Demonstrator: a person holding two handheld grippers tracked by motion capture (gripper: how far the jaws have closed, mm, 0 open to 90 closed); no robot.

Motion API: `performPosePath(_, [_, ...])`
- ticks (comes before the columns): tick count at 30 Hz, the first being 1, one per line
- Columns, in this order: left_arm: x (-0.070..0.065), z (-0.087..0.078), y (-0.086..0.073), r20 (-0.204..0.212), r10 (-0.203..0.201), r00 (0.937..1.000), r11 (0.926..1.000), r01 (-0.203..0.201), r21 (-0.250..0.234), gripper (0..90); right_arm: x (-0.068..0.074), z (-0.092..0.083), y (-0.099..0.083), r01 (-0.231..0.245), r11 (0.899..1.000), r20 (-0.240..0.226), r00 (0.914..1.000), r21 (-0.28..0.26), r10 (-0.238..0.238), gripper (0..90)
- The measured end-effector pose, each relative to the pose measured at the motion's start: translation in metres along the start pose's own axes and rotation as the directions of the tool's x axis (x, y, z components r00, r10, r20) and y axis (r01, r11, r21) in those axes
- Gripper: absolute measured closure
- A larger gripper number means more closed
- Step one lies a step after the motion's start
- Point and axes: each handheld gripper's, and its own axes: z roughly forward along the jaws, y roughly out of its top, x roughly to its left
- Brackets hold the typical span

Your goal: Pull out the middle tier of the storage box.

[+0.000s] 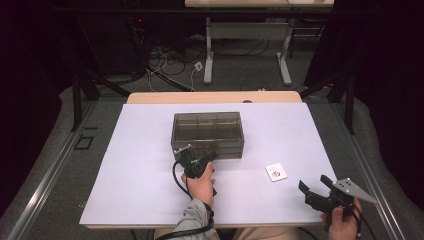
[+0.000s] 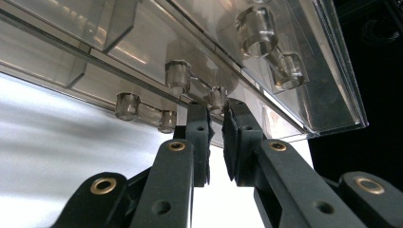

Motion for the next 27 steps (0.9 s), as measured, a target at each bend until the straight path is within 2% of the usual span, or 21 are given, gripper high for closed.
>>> performPosePath(27, [0.0000, -0.0004, -0.0013, 0.000, 0.006, 1.0000, 1.0000, -0.006, -0.003, 82.3, 0.0000, 0.0011, -0.0004, -0.003, 1.000, 0.000, 1.0000, -0.006, 0.003, 15.0])
